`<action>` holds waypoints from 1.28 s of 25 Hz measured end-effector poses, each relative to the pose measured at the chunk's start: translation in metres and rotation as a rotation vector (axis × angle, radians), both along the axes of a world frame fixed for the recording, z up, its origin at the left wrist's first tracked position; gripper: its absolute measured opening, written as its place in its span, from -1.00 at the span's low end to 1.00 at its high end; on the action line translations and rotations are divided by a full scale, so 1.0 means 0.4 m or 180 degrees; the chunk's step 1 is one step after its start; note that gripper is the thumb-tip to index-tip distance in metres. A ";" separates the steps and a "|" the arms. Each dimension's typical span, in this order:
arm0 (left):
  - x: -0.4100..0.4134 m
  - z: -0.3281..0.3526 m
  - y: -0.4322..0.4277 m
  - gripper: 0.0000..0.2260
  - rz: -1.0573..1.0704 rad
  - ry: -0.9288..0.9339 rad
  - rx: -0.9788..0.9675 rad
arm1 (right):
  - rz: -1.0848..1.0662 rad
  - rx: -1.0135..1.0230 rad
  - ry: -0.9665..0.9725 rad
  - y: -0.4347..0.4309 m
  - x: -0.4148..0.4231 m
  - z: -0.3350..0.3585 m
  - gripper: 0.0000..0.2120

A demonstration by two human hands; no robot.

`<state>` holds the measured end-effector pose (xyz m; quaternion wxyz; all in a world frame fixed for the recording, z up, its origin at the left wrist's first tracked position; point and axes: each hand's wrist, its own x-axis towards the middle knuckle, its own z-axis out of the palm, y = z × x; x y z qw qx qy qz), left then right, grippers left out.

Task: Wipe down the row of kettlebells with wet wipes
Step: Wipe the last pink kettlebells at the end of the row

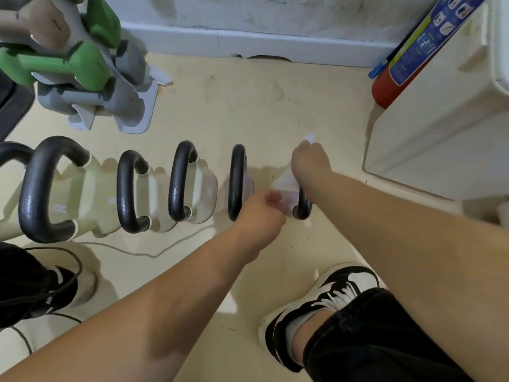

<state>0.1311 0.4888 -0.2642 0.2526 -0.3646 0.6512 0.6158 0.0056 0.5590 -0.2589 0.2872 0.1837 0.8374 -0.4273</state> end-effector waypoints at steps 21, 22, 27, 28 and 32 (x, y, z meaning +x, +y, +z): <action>0.015 0.010 -0.026 -0.61 0.0146 0.0008 0.0124 | 0.2737 0.1143 0.0864 0.054 -0.069 -0.059 -0.63; 0.016 0.010 -0.032 -0.61 0.0157 0.0005 0.0114 | 0.3235 0.1667 0.1148 0.054 -0.056 -0.069 -0.62; 0.042 0.018 -0.040 -0.60 0.0124 0.0016 0.0008 | 0.4555 0.2808 0.2206 0.124 0.055 -0.068 -0.27; 0.049 0.025 -0.036 -0.60 0.0120 0.0013 0.0011 | 0.4747 0.2849 0.2399 0.146 0.079 -0.070 -0.27; 0.075 0.039 -0.018 -0.63 0.0052 0.0022 0.0036 | 0.5540 0.2892 0.2348 0.220 0.185 -0.083 -0.37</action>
